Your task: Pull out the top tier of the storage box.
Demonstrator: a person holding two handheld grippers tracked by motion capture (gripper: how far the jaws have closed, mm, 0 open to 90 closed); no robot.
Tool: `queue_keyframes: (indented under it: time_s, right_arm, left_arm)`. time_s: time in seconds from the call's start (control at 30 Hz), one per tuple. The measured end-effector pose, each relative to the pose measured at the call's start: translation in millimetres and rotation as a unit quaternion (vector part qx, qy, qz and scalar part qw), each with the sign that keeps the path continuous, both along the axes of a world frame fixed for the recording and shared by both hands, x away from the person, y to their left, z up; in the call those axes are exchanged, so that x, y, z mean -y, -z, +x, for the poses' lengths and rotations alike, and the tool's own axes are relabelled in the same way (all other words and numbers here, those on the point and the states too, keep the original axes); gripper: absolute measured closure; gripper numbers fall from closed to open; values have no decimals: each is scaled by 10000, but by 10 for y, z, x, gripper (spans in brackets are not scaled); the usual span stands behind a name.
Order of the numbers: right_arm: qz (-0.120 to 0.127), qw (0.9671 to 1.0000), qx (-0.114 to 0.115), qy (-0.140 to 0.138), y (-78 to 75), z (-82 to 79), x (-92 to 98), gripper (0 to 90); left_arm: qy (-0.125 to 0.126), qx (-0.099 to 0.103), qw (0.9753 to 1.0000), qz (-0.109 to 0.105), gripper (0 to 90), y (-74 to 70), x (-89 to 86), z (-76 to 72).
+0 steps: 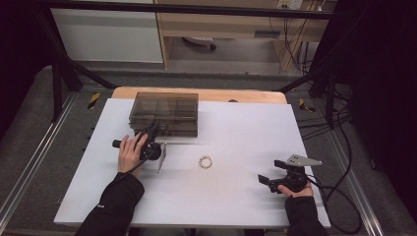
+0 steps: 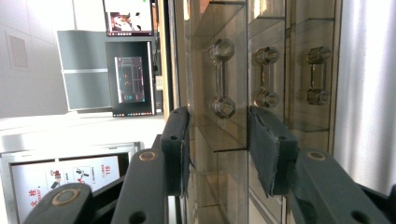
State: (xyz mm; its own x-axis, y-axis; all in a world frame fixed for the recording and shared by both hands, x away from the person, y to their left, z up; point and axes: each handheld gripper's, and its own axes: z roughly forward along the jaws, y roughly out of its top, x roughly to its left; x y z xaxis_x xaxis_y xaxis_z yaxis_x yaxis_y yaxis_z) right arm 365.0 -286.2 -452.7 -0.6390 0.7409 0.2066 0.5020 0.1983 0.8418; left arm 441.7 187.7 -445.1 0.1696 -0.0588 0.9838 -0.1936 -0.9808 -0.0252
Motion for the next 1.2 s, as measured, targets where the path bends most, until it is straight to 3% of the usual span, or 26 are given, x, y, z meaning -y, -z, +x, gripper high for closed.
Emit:
queue_keyframes:
  time_s: [1.2]
  right_arm:
    - [-38, 10000, 3, -14, 6, 1, -4, 8]
  left_arm:
    - [142, 42, 9999, -86, 600, 22, -15, -242]
